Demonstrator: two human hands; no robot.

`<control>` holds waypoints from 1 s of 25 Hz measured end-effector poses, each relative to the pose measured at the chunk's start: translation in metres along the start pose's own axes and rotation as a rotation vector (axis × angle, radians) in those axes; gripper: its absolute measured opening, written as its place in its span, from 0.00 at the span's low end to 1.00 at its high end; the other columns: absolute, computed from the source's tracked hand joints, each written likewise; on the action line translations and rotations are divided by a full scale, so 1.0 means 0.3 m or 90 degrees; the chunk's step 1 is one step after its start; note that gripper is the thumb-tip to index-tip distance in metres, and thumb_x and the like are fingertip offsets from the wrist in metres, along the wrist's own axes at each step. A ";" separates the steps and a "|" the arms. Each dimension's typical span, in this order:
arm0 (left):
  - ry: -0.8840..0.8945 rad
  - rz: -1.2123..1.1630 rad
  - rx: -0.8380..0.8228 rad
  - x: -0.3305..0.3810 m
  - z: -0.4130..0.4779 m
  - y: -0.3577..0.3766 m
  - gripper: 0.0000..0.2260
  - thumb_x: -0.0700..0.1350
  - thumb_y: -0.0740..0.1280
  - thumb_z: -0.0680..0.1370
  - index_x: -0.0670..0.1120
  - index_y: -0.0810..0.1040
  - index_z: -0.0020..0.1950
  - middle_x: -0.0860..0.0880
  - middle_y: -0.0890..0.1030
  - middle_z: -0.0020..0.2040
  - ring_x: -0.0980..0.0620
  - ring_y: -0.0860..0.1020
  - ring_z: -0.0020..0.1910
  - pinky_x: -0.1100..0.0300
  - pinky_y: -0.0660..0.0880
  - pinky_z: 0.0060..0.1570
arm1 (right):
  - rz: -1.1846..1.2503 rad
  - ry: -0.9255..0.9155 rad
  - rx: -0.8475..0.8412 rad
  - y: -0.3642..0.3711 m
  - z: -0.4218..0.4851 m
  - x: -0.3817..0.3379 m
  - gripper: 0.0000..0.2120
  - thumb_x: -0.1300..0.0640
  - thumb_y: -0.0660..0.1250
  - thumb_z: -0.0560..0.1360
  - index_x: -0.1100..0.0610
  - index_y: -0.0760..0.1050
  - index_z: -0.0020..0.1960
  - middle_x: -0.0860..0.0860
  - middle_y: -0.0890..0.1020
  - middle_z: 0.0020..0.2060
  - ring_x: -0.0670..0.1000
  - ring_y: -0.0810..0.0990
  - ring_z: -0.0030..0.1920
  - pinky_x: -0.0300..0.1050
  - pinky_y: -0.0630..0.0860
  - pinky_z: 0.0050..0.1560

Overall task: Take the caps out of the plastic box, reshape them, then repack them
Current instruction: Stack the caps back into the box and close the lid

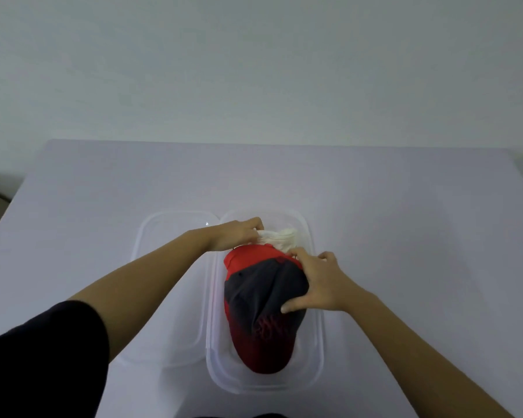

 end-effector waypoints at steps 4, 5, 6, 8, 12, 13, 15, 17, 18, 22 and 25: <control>0.070 0.157 0.156 -0.009 0.037 -0.039 0.08 0.43 0.56 0.79 0.43 0.73 0.51 0.45 0.78 0.48 0.46 0.74 0.48 0.57 0.67 0.45 | 0.068 -0.017 0.097 -0.051 0.082 0.060 0.33 0.31 0.54 0.70 0.46 0.62 0.69 0.45 0.72 0.65 0.49 0.68 0.66 0.63 0.47 0.73; 0.096 0.177 0.174 -0.009 0.035 -0.046 0.10 0.42 0.57 0.79 0.43 0.75 0.55 0.46 0.79 0.51 0.47 0.75 0.51 0.59 0.67 0.48 | 0.045 -0.031 0.179 -0.081 0.110 0.076 0.28 0.36 0.51 0.73 0.48 0.65 0.68 0.46 0.73 0.65 0.50 0.70 0.65 0.62 0.54 0.71; 0.118 0.182 0.175 -0.009 0.033 -0.048 0.13 0.41 0.57 0.79 0.44 0.75 0.60 0.48 0.79 0.55 0.48 0.75 0.54 0.61 0.66 0.51 | -0.005 -0.041 0.238 -0.107 0.139 0.084 0.24 0.41 0.51 0.75 0.49 0.67 0.67 0.47 0.73 0.65 0.52 0.70 0.65 0.60 0.59 0.69; 0.149 0.184 0.161 -0.002 0.025 -0.048 0.15 0.42 0.56 0.81 0.47 0.72 0.67 0.50 0.78 0.58 0.52 0.73 0.57 0.63 0.64 0.55 | -0.109 -0.047 0.237 -0.131 0.203 0.086 0.20 0.47 0.53 0.78 0.49 0.66 0.69 0.47 0.73 0.66 0.54 0.67 0.68 0.59 0.57 0.71; 0.053 0.181 0.161 -0.051 0.026 -0.064 0.16 0.43 0.59 0.79 0.44 0.69 0.66 0.47 0.77 0.56 0.50 0.73 0.51 0.60 0.67 0.51 | -0.316 0.016 0.125 -0.129 0.278 0.080 0.18 0.43 0.53 0.79 0.49 0.72 0.62 0.47 0.78 0.59 0.49 0.62 0.70 0.67 0.38 0.69; 0.025 0.206 0.165 -0.063 0.029 -0.065 0.13 0.43 0.59 0.79 0.43 0.70 0.63 0.46 0.77 0.52 0.49 0.73 0.47 0.59 0.68 0.47 | -0.368 0.043 0.117 -0.130 0.288 0.079 0.19 0.41 0.53 0.78 0.49 0.74 0.61 0.49 0.79 0.57 0.50 0.63 0.69 0.69 0.37 0.68; -0.009 0.307 0.176 -0.071 0.050 -0.053 0.07 0.39 0.57 0.80 0.40 0.72 0.53 0.48 0.73 0.39 0.47 0.72 0.40 0.57 0.67 0.39 | -0.432 0.096 0.094 -0.119 0.306 0.078 0.19 0.40 0.53 0.78 0.49 0.75 0.59 0.50 0.79 0.56 0.51 0.64 0.69 0.72 0.36 0.66; -0.044 0.387 0.192 -0.061 0.068 -0.038 0.07 0.34 0.55 0.78 0.41 0.69 0.43 0.50 0.65 0.32 0.46 0.71 0.38 0.56 0.66 0.37 | -0.449 0.112 0.078 -0.106 0.325 0.071 0.18 0.41 0.54 0.78 0.49 0.76 0.58 0.50 0.80 0.56 0.52 0.64 0.70 0.73 0.36 0.66; -0.060 0.396 0.196 -0.057 0.072 -0.036 0.09 0.33 0.55 0.77 0.42 0.67 0.39 0.50 0.64 0.32 0.46 0.71 0.39 0.56 0.66 0.38 | -0.433 0.104 0.079 -0.104 0.329 0.069 0.18 0.42 0.55 0.78 0.48 0.76 0.59 0.50 0.80 0.56 0.52 0.64 0.69 0.72 0.37 0.67; 0.008 0.193 0.360 -0.037 -0.020 -0.079 0.11 0.41 0.60 0.79 0.40 0.79 0.57 0.45 0.79 0.54 0.45 0.76 0.55 0.55 0.72 0.55 | -0.178 -0.003 0.265 -0.158 0.228 0.098 0.14 0.47 0.56 0.79 0.48 0.76 0.58 0.46 0.80 0.57 0.52 0.73 0.61 0.61 0.61 0.66; 0.084 0.052 0.354 -0.025 -0.168 -0.044 0.13 0.45 0.62 0.78 0.46 0.78 0.62 0.53 0.79 0.53 0.56 0.77 0.51 0.65 0.71 0.53 | -0.021 -0.046 0.255 -0.142 0.089 0.124 0.23 0.38 0.52 0.74 0.48 0.78 0.55 0.43 0.81 0.49 0.46 0.75 0.47 0.48 0.70 0.53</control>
Point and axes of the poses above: each hand's wrist, its own z-axis towards the middle knuckle, its own y-axis out of the palm, x = y × z, the point moved 5 cm from there along z, towards the middle knuckle
